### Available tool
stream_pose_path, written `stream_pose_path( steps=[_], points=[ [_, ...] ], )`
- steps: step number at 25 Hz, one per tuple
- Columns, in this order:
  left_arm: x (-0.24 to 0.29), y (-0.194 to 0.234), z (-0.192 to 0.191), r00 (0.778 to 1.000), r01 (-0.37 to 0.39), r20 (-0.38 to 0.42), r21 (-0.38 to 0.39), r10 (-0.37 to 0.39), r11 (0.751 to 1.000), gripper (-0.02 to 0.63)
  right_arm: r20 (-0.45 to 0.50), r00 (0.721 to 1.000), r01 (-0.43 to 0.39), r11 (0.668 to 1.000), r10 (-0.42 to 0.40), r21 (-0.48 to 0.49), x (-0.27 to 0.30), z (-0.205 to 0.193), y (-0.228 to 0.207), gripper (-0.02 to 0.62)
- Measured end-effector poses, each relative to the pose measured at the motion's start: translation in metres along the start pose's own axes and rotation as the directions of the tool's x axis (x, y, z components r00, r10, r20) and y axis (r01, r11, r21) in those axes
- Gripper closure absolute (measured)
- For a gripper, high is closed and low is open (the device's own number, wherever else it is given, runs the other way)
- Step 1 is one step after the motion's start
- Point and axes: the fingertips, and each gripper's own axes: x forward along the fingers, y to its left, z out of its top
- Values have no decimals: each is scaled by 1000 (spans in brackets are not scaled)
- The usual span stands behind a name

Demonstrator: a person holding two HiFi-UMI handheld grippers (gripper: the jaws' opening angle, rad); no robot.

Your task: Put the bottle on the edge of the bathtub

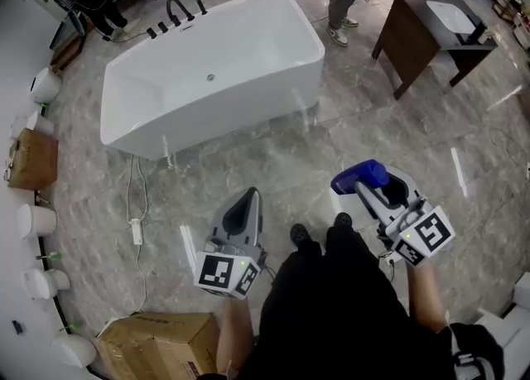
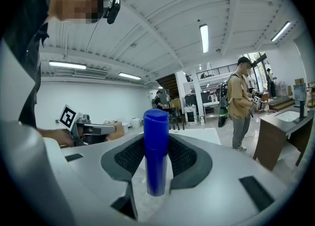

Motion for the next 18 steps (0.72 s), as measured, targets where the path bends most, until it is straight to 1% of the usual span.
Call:
stream_pose_path(
  steps=[9,12,15,18],
  points=[
    [7,5,-5,999,34,-24,12,-34,999,595,10,1000,22,1000,-22,8,7,2,-3,446],
    [15,5,-8,999,42,-31,4,-42,999,595,6,1000,30,1000,-30,4,10,0,-7,446],
    [27,3,-5,998,47,-32,1,-47,999,595,6,1000,20,1000,-21,12,13,3,-16,446],
    [46,1,-1,998,43,-42,13,-43,999,595,6,1000,12,1000,-12,21,19,7,-34,446]
  ],
)
